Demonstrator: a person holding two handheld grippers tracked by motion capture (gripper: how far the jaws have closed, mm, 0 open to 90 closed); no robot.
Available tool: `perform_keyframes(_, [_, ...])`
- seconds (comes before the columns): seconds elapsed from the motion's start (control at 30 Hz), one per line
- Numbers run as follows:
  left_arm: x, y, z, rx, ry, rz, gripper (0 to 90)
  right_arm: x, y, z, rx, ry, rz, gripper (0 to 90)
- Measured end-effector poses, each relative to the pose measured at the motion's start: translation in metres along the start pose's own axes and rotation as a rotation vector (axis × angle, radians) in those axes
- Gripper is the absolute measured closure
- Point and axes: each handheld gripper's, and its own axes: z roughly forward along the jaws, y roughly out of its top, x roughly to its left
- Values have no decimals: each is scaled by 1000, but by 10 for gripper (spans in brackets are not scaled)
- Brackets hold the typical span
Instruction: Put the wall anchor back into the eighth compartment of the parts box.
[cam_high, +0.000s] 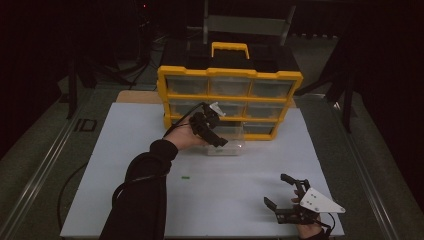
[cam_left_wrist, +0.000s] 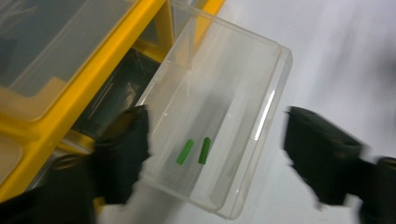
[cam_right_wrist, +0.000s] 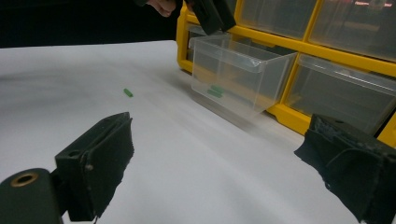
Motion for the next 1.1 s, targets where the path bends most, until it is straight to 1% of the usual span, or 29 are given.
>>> perform_keyframes(0.07, [0,-2,-3,-4,-25,3,18,0,0,0,-2,1,-2,82])
perform_keyframes(0.1, [-1,-4,-5,-6,-27,2,0,0,0,0,-1,1,-1,81])
perform_keyframes(0.17, [-3,-6,-9,-23,-36,9,0,0,0,0,1,0,1,81])
perform_keyframes(0.23, [-4,-9,-13,-35,-27,4,0,0,0,0,2,0,-3,81])
perform_keyframes(0.27, [-4,-11,-14,-42,-31,7,0,0,0,0,2,0,-1,81])
perform_keyframes(0.33, [-7,-14,-18,-49,-14,26,0,0,0,0,1,-1,-1,81])
perform_keyframes(0.37, [-7,-16,-20,-62,-20,29,0,0,0,0,1,-1,0,81])
perform_keyframes(0.4, [-8,-18,-22,-66,-7,37,0,0,0,0,2,-3,-1,81])
perform_keyframes(0.43, [-9,-19,-24,-68,4,39,0,0,0,0,2,-3,-3,81])
perform_keyframes(0.47, [-9,-21,-25,-60,-12,37,0,0,0,0,2,-3,-3,81])
perform_keyframes(0.53, [-11,-24,-28,-49,4,40,0,0,0,0,3,-4,-4,81])
perform_keyframes(0.57, [-11,-26,-29,-49,-9,39,0,0,0,0,3,-2,-2,81])
perform_keyframes(0.6, [-12,-28,-31,-52,8,43,0,0,0,0,4,-3,-2,81])
perform_keyframes(0.67, [-13,-33,-35,-59,-4,44,0,0,1,0,1,-3,-4,81])
perform_keyframes(0.7, [-14,-35,-37,-67,5,41,0,0,1,0,1,-4,-4,81])
perform_keyframes(0.73, [-14,-37,-39,-66,-10,40,0,0,1,0,1,-5,-4,81])
perform_keyframes(0.8, [-16,-42,-42,-61,2,48,0,0,1,0,1,-5,-5,81])
perform_keyframes(0.83, [-16,-45,-44,-64,-9,45,0,0,1,0,2,-5,-5,81])
perform_keyframes(0.87, [-17,-48,-45,-64,0,47,0,1,1,0,2,-6,-5,81])
perform_keyframes(0.9, [-17,-50,-47,-64,-6,42,0,1,1,0,2,-5,-6,81])
perform_keyframes(0.93, [-18,-54,-48,-64,-9,49,0,1,1,0,2,-7,-7,82])
perform_keyframes(0.97, [-18,-56,-50,-68,6,48,0,1,1,0,2,-9,-8,81])
perform_keyframes(1.0, [-18,-59,-51,-70,-10,41,0,1,1,0,1,-8,-5,81])
perform_keyframes(1.07, [-20,-65,-54,-85,-10,44,0,0,1,0,1,-11,-8,81])
perform_keyframes(1.1, [-20,-68,-55,-90,-21,49,0,1,1,0,1,-11,-6,81])
